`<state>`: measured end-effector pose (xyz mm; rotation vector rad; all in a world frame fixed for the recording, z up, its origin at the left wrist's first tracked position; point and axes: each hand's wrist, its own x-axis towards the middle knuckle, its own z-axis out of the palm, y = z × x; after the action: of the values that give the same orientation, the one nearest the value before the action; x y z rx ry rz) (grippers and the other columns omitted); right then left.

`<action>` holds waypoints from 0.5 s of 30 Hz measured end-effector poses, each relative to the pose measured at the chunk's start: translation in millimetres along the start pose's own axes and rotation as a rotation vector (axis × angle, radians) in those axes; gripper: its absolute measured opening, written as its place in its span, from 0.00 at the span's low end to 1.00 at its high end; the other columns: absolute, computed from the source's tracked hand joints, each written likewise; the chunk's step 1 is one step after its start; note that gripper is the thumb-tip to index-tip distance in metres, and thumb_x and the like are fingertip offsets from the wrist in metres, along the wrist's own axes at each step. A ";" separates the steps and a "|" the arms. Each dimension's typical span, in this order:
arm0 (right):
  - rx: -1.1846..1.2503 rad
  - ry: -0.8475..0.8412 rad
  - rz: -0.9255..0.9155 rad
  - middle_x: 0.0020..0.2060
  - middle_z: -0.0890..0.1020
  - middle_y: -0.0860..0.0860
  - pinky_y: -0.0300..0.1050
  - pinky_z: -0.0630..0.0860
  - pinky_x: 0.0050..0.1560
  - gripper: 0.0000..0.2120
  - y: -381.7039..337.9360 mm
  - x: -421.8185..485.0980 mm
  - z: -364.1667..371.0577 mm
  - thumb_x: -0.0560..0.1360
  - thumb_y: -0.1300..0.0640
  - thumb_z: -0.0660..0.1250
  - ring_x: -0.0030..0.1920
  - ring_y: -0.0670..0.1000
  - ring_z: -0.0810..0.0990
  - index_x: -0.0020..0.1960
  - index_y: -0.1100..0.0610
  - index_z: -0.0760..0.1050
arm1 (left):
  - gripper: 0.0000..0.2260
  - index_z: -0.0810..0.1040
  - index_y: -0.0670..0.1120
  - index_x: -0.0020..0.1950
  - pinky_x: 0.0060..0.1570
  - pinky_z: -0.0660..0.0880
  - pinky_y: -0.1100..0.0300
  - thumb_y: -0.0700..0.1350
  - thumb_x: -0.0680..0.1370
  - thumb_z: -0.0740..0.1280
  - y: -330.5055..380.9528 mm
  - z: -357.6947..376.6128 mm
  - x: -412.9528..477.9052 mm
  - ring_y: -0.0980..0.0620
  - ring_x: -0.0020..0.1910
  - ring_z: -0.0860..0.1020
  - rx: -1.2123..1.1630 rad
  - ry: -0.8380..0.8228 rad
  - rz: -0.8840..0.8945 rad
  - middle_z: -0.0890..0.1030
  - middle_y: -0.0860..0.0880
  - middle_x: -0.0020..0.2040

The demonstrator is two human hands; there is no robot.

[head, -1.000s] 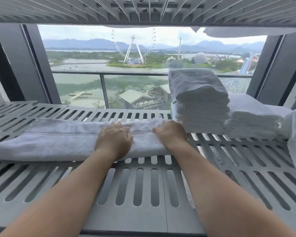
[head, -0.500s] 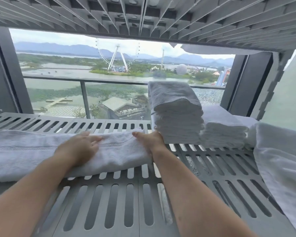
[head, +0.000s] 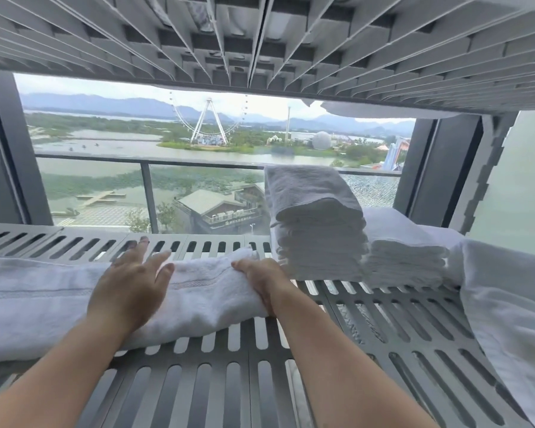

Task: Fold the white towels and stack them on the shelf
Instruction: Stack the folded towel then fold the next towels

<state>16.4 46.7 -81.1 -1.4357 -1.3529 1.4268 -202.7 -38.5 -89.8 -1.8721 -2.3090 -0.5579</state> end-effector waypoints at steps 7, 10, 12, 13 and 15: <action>0.264 -0.059 -0.010 0.46 0.86 0.61 0.60 0.84 0.49 0.16 -13.2 -12.3 9.4 0.72 0.55 0.73 0.45 0.61 0.87 0.54 0.66 0.80 | 0.27 0.42 0.60 0.81 0.78 0.42 0.43 0.62 0.83 0.41 -1.2 8.5 -3.5 0.50 0.81 0.42 0.127 -0.306 -0.046 0.42 0.52 0.82; 0.315 -0.081 -0.017 0.47 0.86 0.62 0.56 0.83 0.41 0.15 -25.2 -19.9 19.1 0.73 0.55 0.73 0.45 0.62 0.87 0.53 0.65 0.81 | 0.26 0.46 0.56 0.82 0.77 0.41 0.40 0.59 0.85 0.45 -4.3 -2.6 9.4 0.46 0.81 0.41 0.103 -0.439 0.003 0.42 0.49 0.82; 0.330 -0.076 -0.036 0.48 0.86 0.63 0.57 0.82 0.44 0.16 -36.1 -24.3 28.8 0.73 0.54 0.73 0.47 0.63 0.86 0.54 0.66 0.81 | 0.27 0.52 0.51 0.82 0.78 0.45 0.42 0.58 0.85 0.51 -14.0 -14.3 21.7 0.42 0.81 0.45 0.094 -0.521 0.077 0.45 0.45 0.82; 0.348 -0.078 -0.044 0.49 0.85 0.64 0.58 0.82 0.46 0.16 -42.3 -26.6 34.7 0.73 0.55 0.73 0.47 0.63 0.86 0.53 0.67 0.81 | 0.29 0.53 0.51 0.82 0.78 0.48 0.44 0.61 0.84 0.52 -20.6 -17.7 23.8 0.43 0.81 0.46 0.098 -0.521 0.072 0.46 0.44 0.83; 0.355 -0.081 -0.065 0.47 0.86 0.63 0.55 0.82 0.46 0.16 -54.6 -31.0 47.6 0.73 0.57 0.74 0.44 0.62 0.86 0.52 0.69 0.81 | 0.32 0.48 0.56 0.82 0.78 0.45 0.43 0.67 0.81 0.47 -30.2 -16.3 12.9 0.46 0.81 0.44 0.171 -0.446 0.034 0.44 0.47 0.83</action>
<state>-35.9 19.7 -28.7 -1.1049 -1.1138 1.6018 -237.0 -37.4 -76.9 -2.1142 -2.4722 0.0749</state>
